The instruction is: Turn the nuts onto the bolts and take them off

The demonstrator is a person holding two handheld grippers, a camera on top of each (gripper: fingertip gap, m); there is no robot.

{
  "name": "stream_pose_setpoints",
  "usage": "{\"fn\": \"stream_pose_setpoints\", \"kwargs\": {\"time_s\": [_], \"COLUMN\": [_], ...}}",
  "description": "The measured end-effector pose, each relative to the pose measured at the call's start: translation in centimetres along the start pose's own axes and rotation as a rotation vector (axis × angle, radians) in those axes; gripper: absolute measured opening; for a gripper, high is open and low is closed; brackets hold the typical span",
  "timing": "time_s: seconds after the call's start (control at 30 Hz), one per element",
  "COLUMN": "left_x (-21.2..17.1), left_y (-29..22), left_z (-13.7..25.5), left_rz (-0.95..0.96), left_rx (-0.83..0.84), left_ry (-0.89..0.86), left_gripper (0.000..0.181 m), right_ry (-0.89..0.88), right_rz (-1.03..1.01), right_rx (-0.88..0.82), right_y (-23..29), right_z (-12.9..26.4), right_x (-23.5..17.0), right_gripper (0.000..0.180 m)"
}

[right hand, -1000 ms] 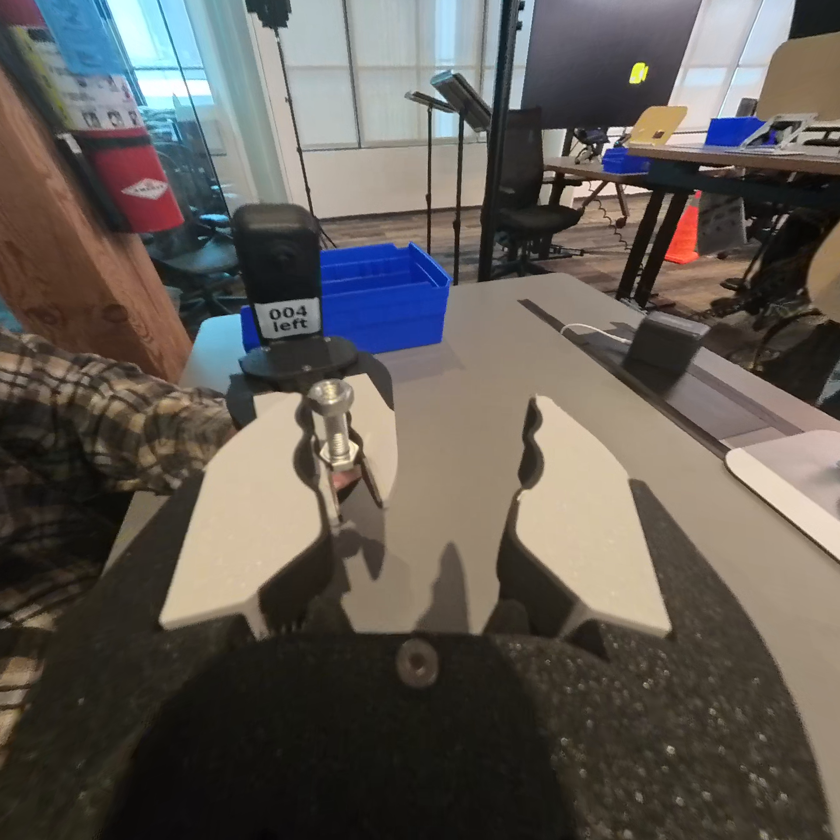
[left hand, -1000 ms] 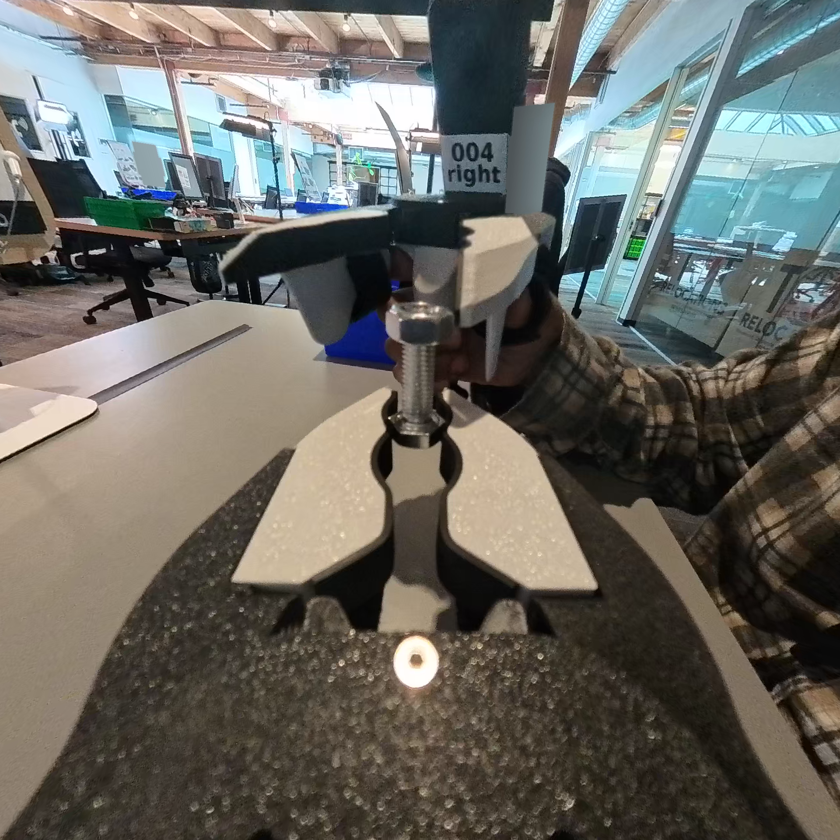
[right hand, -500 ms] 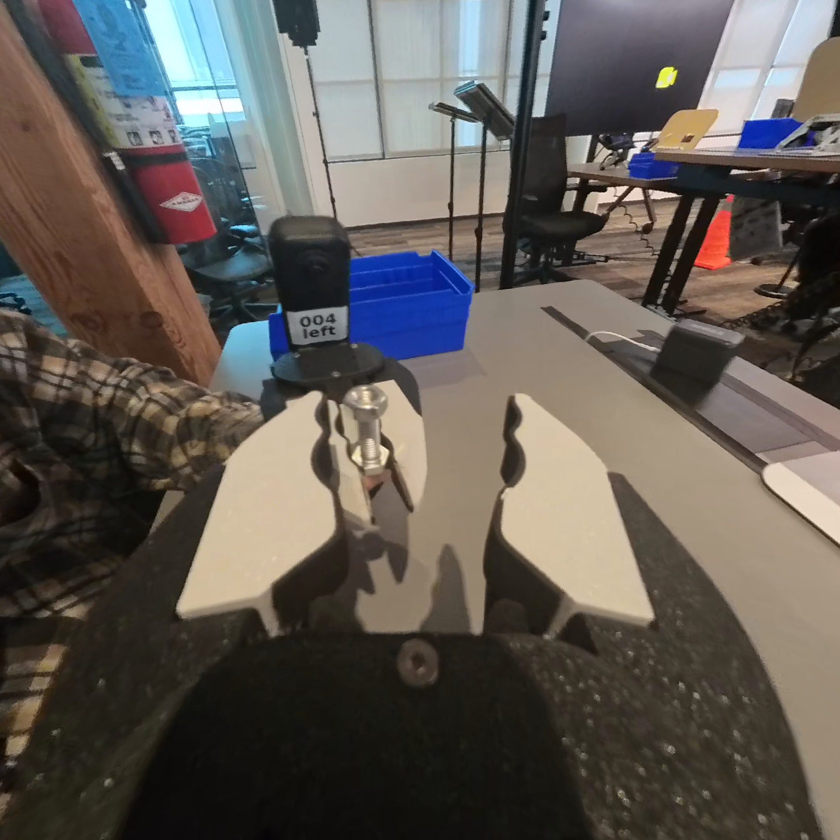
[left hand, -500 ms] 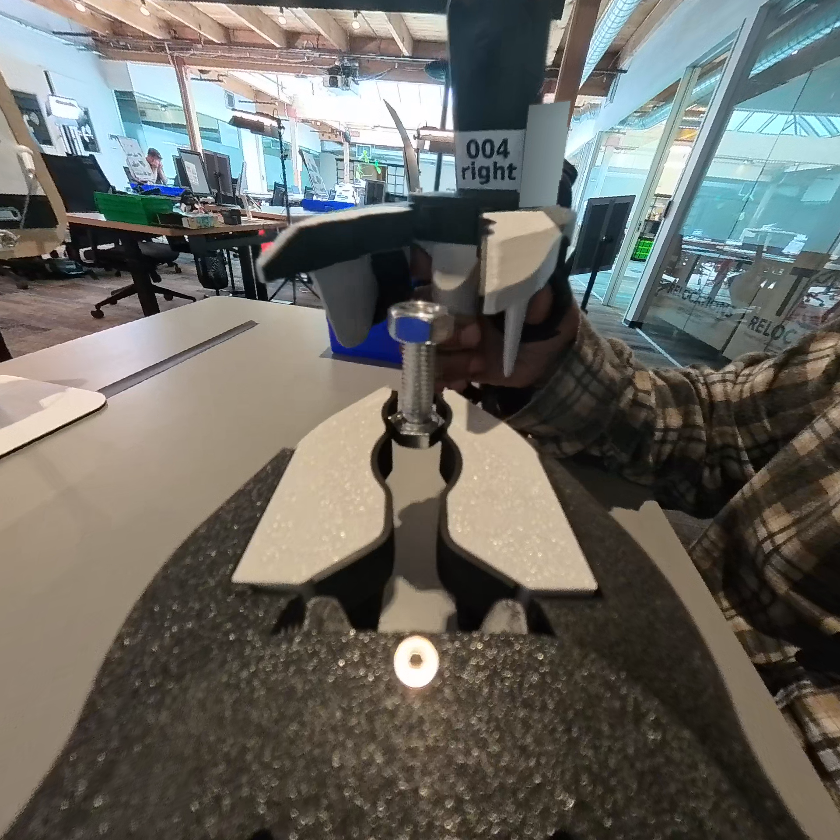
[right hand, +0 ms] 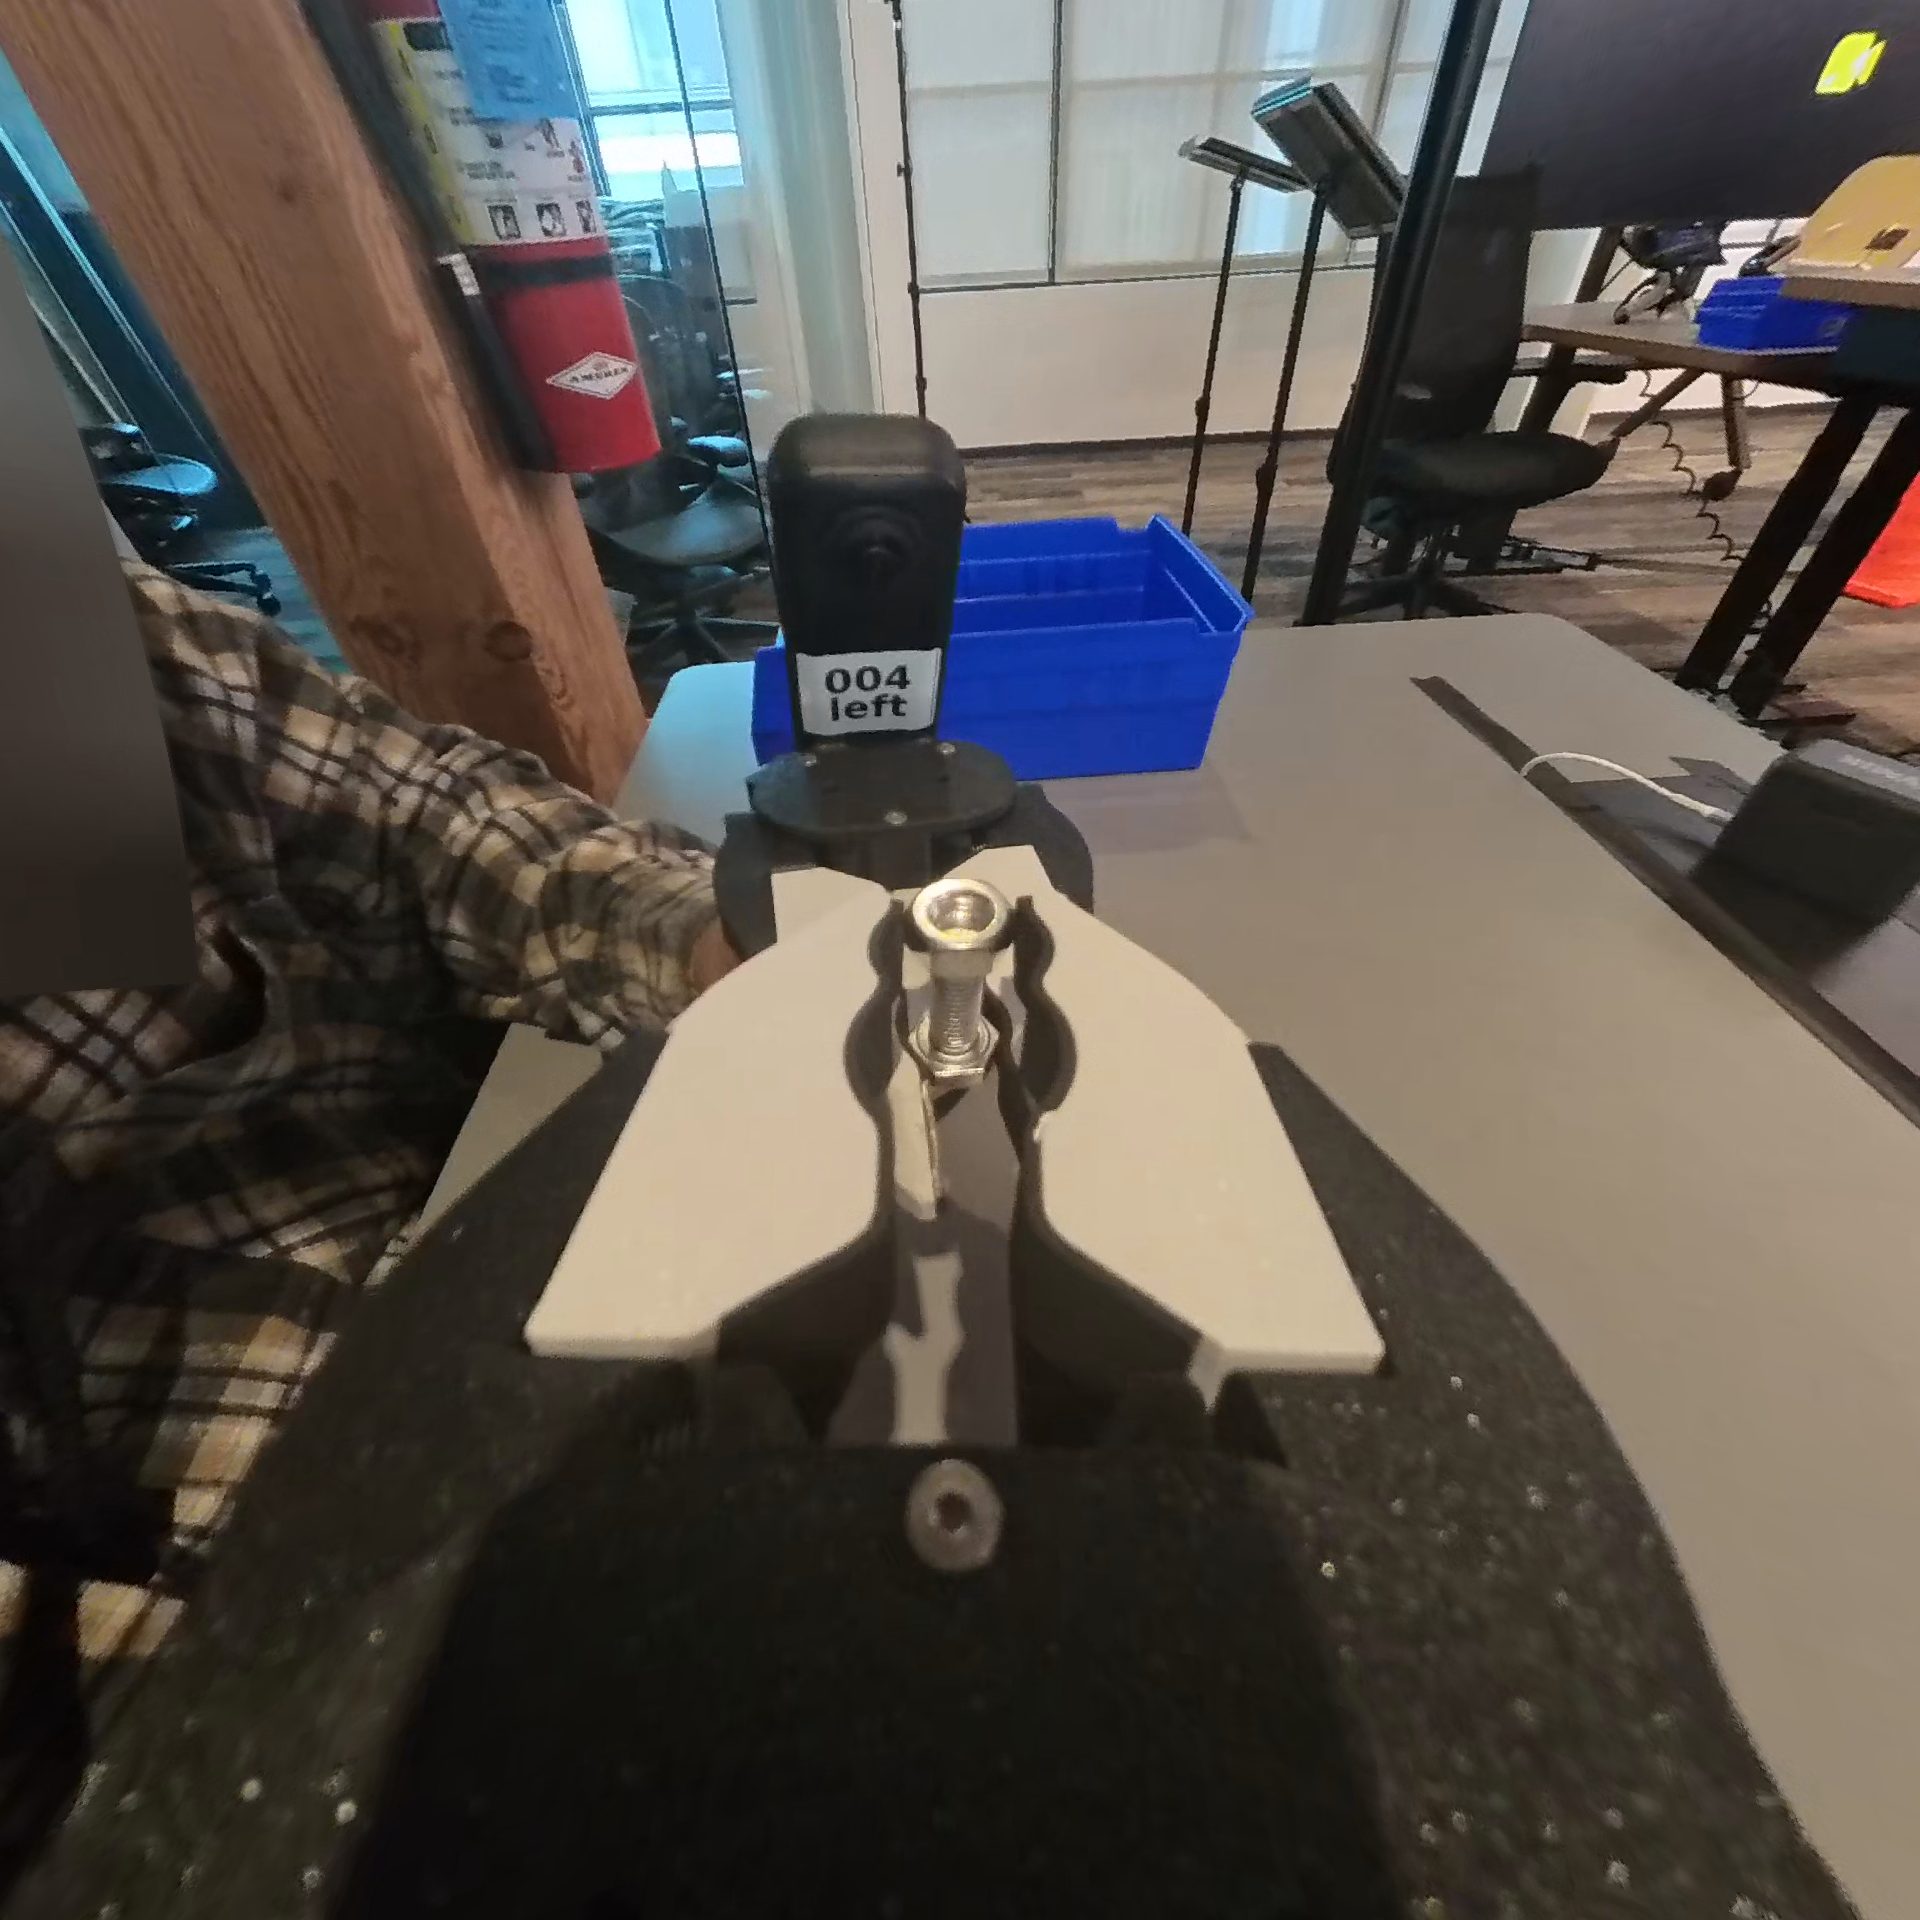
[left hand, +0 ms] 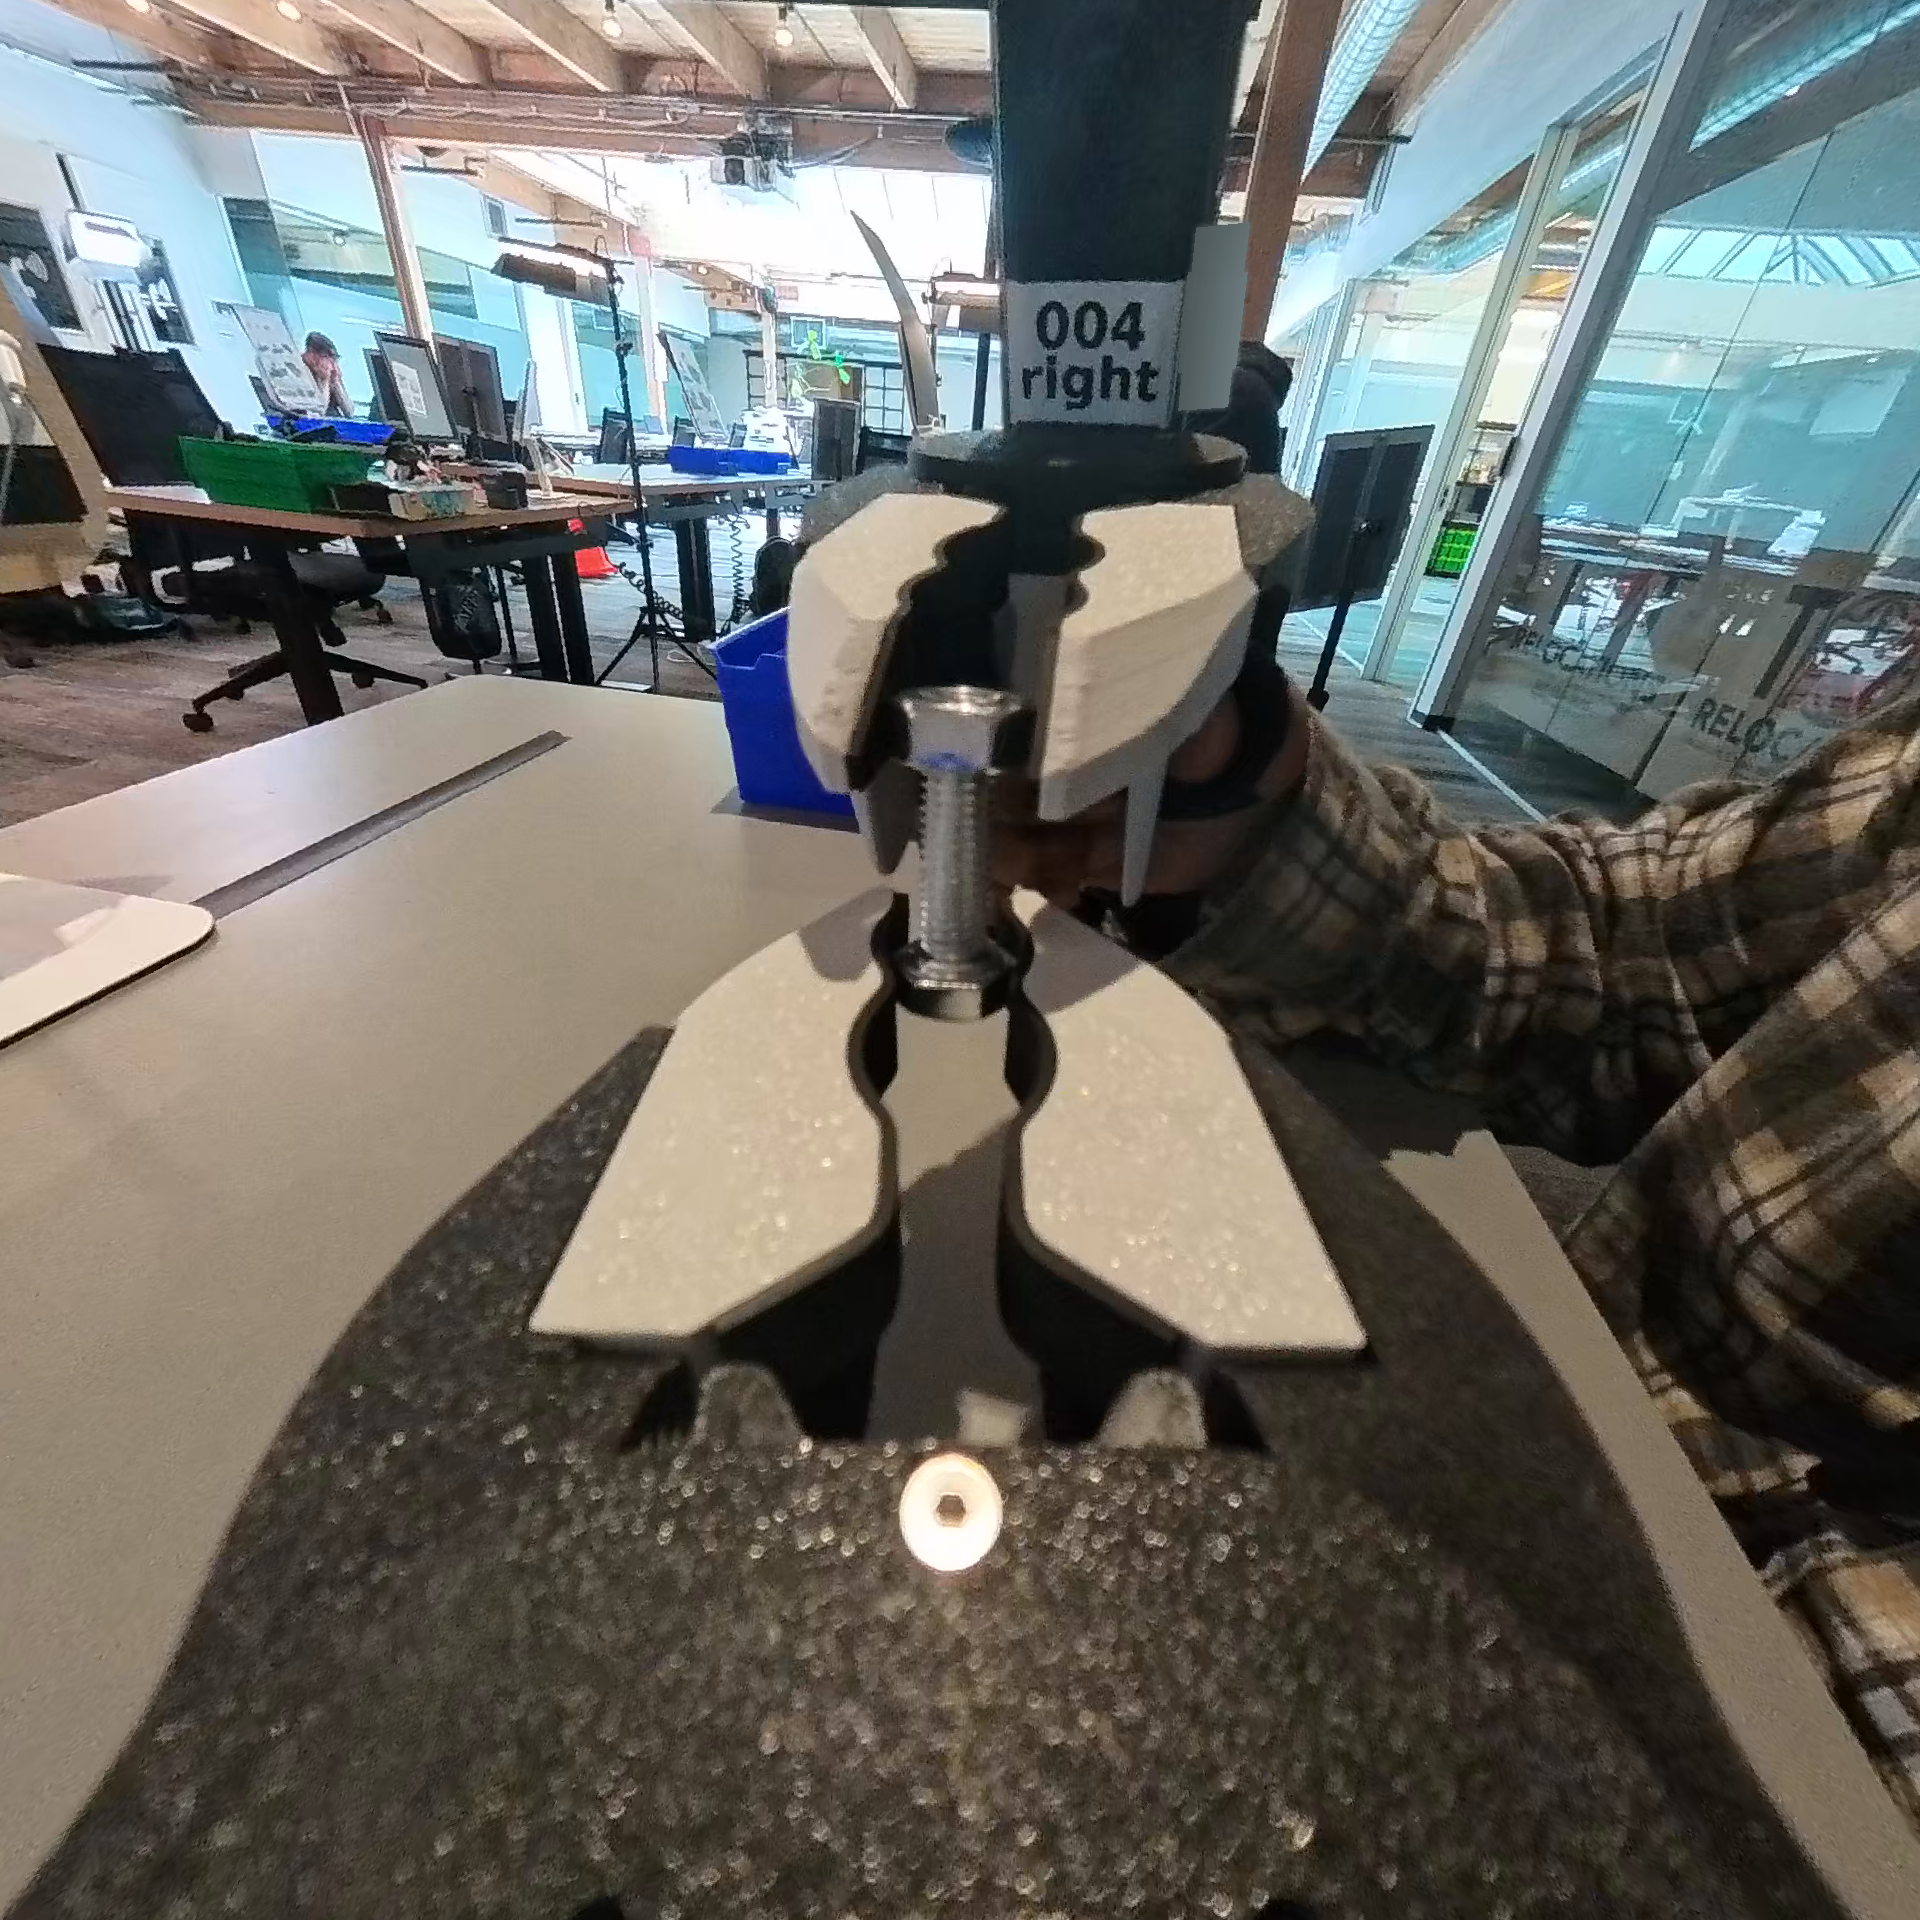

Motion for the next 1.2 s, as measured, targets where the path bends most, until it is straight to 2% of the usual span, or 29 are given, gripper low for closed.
{"fn": "stream_pose_setpoints", "kwargs": {"time_s": [0.27, 0.7, 0.8, 0.9, 1.13, 1.2], "left_x": [0.16, 0.21, 0.17, 0.19, 0.29, 0.32], "left_y": [-0.12, 0.08, -0.12, -0.30, -0.32, -0.40], "left_z": [0.10, 0.34, 0.20, 0.10, 0.22, 0.23], "left_rz": [0.037, 0.044, 0.024, 0.013, 0.032, 0.031], "left_rx": [-0.061, -0.044, -0.042, -0.048, -0.077, -0.087], "left_ry": [-0.042, -0.063, -0.052, -0.049, -0.072, -0.078], "left_gripper": [0.015, 0.015, 0.015, 0.015, 0.015, 0.015], "right_ry": [-0.036, -0.070, -0.079, -0.091, -0.106, -0.105], "right_rz": [-0.017, -0.041, -0.055, -0.062, -0.078, -0.084], "right_rx": [0.047, 0.056, 0.060, 0.072, 0.107, 0.102], "right_y": [-0.14, 0.06, 0.06, -0.01, -0.15, -0.23], "right_z": [0.35, 0.16, -0.05, 0.11, 0.31, 0.30], "right_x": [0.07, 0.33, 0.27, 0.21, 0.20, 0.17], "right_gripper": [0.019, 0.033, 0.030, 0.018, 0.017, 0.023]}}
Point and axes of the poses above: each gripper's, where its closed fingertips meet, z back along the fingers, x out of its top, y = z × x across the jaws, the point moved 9 cm from there along z, back along the fingers, and after that the axes turned 2 degrees about x, right-handed, at the moved point
